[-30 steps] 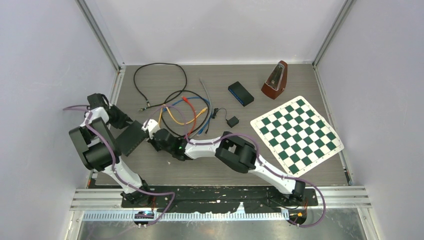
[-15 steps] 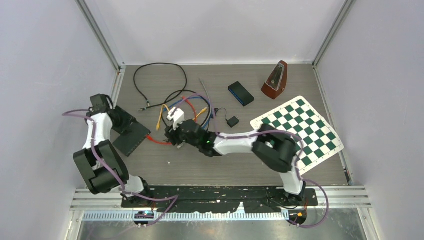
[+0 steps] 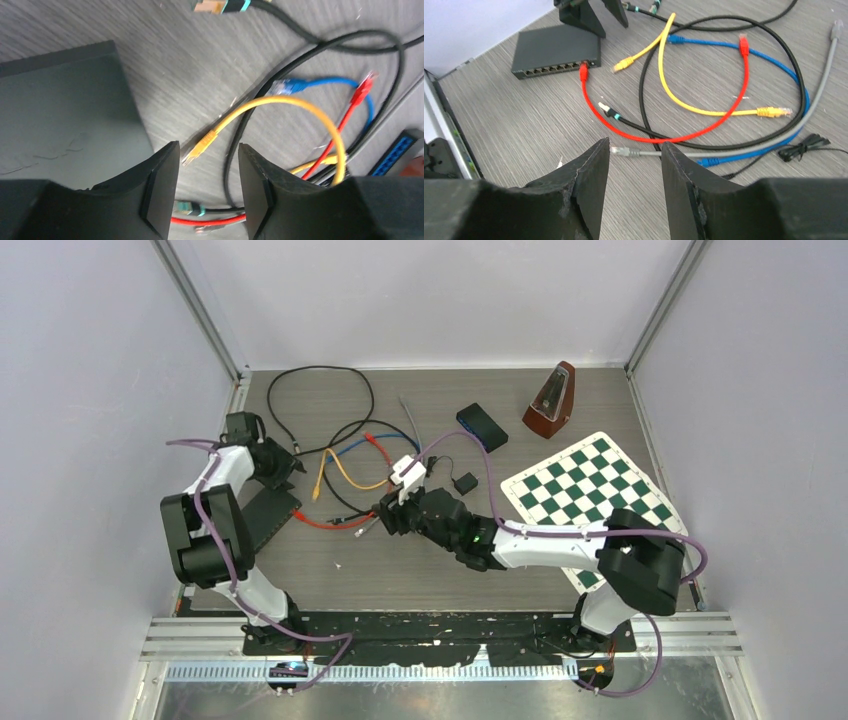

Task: Insert the plug into the switch port
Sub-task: Insert the connector into the switch port, then pick up the connector from the center of the board.

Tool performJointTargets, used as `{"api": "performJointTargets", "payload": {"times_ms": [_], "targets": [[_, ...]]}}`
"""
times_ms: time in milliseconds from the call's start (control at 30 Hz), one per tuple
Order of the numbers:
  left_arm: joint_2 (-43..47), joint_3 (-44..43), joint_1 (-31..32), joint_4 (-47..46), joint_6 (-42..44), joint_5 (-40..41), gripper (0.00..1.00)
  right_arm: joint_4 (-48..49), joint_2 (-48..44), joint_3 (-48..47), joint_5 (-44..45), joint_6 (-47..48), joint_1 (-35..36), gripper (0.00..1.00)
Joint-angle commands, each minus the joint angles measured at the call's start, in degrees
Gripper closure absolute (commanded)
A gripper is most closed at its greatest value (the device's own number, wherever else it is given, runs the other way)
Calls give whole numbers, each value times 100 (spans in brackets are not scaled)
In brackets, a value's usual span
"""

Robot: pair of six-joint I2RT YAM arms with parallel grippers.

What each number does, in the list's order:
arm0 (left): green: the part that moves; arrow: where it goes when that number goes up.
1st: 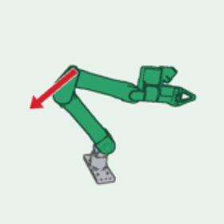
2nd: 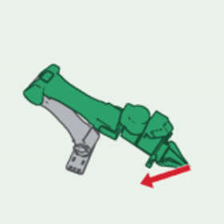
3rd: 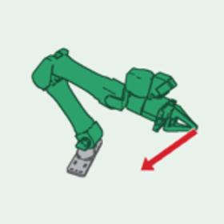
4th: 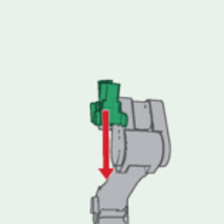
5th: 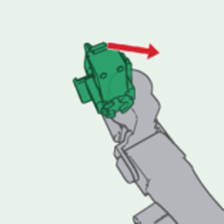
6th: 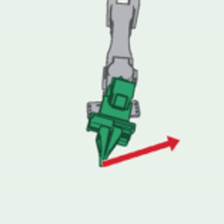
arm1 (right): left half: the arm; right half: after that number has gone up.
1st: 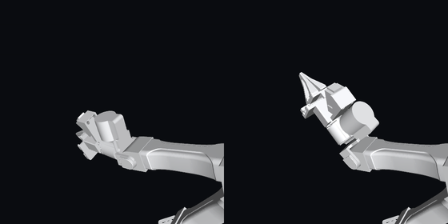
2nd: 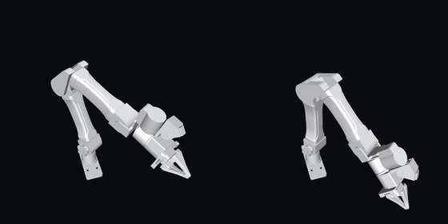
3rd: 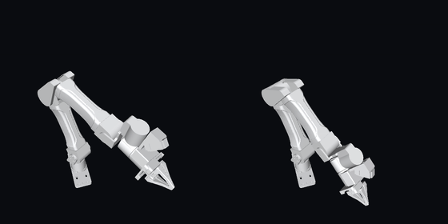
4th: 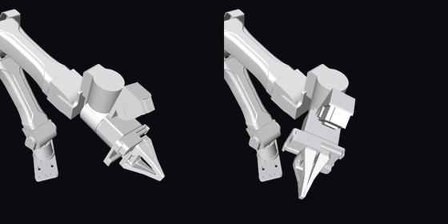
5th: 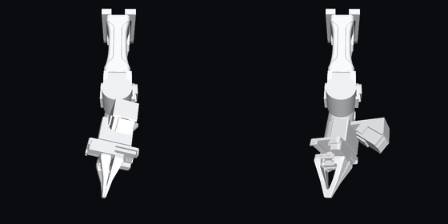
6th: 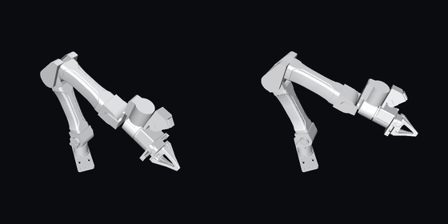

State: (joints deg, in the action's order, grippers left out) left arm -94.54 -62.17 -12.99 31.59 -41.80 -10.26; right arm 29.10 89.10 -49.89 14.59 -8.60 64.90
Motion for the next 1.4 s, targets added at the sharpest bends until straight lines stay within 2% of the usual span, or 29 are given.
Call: {"api": "performJointTargets", "payload": {"times_ms": [0,200,367,467,733,967,1067,1133,1233,1367], "targets": [[-60,22,12,-1129,-988,99,50,-184,-330,-53,369,44,13,51],[-424,-19,10,-1572,-1773,644,48,-71,-783,146,345,336,13,49],[-933,-196,-27,-1889,-2220,593,48,-90,-773,132,833,986,9,47],[-1062,-281,-27,-1994,-2445,756,48,21,-853,196,931,1025,-22,46],[-1161,-163,-83,-2498,-2712,1224,48,-54,-771,104,751,1044,-39,46],[-1429,-466,-219,-2252,-2875,1152,52,-52,-682,-29,682,1084,-49,46],[-1553,-602,-225,-2365,-2866,1054,62,-105,-655,-90,637,1107,-48,46],[-1601,-706,-250,-2338,-2829,883,75,-164,-664,-124,643,1135,-49,46],[-1428,-792,-271,-2372,-2632,797,90,-228,-745,-168,698,1153,-49,46],[-750,-1040,-274,-2100,-2111,846,100,-190,-904,-214,703,1291,-52,46]]}}
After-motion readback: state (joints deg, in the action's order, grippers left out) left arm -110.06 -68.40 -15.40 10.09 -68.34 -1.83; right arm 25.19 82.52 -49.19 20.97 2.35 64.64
